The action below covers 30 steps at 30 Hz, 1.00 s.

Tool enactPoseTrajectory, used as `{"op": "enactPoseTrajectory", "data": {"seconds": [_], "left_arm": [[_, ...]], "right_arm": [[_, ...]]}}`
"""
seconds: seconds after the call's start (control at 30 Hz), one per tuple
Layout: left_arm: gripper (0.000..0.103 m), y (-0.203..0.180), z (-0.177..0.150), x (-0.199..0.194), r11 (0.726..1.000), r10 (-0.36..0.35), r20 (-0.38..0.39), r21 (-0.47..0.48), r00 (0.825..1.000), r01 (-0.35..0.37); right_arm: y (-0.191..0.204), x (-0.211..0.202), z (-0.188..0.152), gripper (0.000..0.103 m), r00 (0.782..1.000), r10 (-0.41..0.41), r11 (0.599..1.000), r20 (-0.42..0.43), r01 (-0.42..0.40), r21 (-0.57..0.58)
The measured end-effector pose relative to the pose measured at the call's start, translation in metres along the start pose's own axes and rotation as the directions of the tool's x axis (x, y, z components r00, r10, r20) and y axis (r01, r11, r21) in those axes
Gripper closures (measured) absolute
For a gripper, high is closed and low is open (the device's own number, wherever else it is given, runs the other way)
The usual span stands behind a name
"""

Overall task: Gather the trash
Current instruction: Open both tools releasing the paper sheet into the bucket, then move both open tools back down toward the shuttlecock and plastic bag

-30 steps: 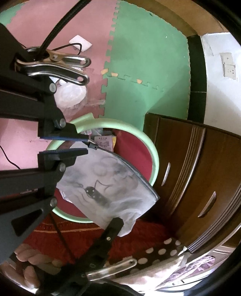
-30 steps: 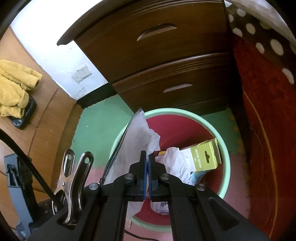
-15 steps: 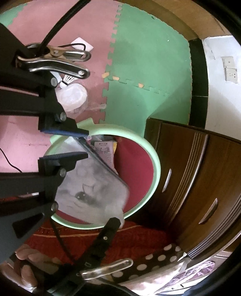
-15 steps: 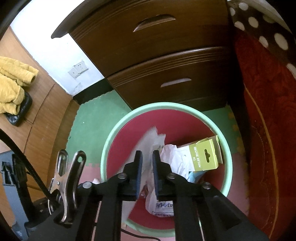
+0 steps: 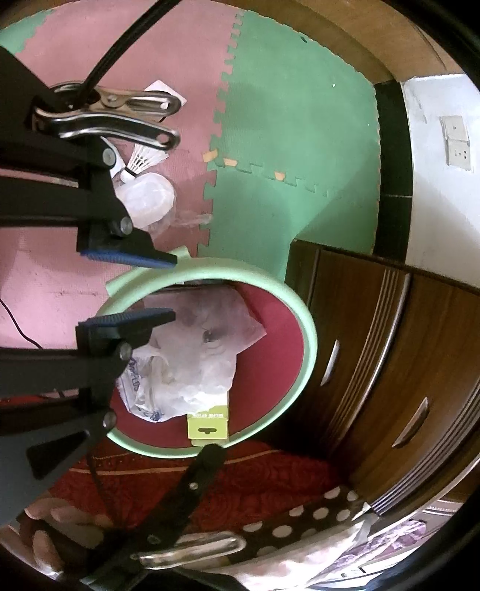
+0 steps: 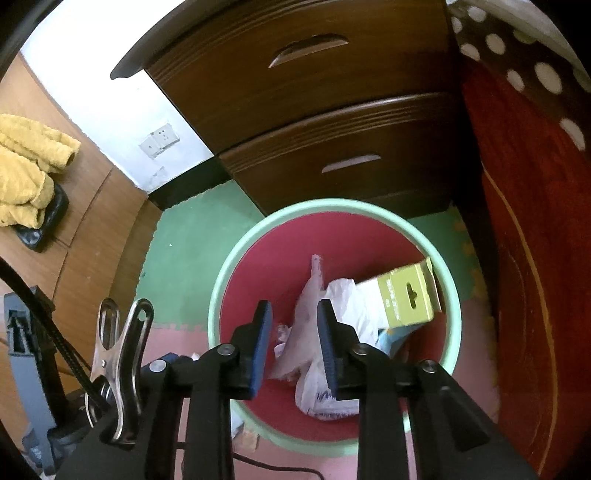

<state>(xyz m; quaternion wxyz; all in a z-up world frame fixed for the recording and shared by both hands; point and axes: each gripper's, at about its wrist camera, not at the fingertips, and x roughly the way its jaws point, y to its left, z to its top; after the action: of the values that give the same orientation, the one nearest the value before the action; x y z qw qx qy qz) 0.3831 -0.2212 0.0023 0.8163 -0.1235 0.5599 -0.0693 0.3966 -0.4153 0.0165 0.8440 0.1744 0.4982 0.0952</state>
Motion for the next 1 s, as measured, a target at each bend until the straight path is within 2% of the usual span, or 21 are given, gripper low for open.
{"op": "enactPoseTrajectory", "data": {"seconds": [0.27,0.53,0.73,1.0], "left_arm": [[0.081,0.02,-0.001,-0.014,0.999,0.015,0.027,-0.035,1.0,-0.014],[0.081,0.057,-0.003,-0.03,0.993,0.067,0.054,-0.097,0.996,-0.062],[0.081,0.097,-0.008,-0.041,0.978,0.121,0.062,-0.181,0.991,-0.108],[0.081,0.143,-0.022,-0.062,0.953,0.213,0.068,-0.234,0.975,-0.192]], "right_arm": [[-0.003,-0.007,-0.012,0.076,1.0,0.013,1.0,-0.011,-0.013,0.027],[0.009,-0.01,-0.02,0.075,1.0,0.021,1.0,-0.021,-0.02,0.014],[0.026,-0.008,-0.026,0.074,0.999,0.031,0.999,-0.037,-0.032,-0.015],[0.053,-0.01,-0.039,0.074,0.997,0.049,0.995,-0.058,-0.054,-0.087]]}}
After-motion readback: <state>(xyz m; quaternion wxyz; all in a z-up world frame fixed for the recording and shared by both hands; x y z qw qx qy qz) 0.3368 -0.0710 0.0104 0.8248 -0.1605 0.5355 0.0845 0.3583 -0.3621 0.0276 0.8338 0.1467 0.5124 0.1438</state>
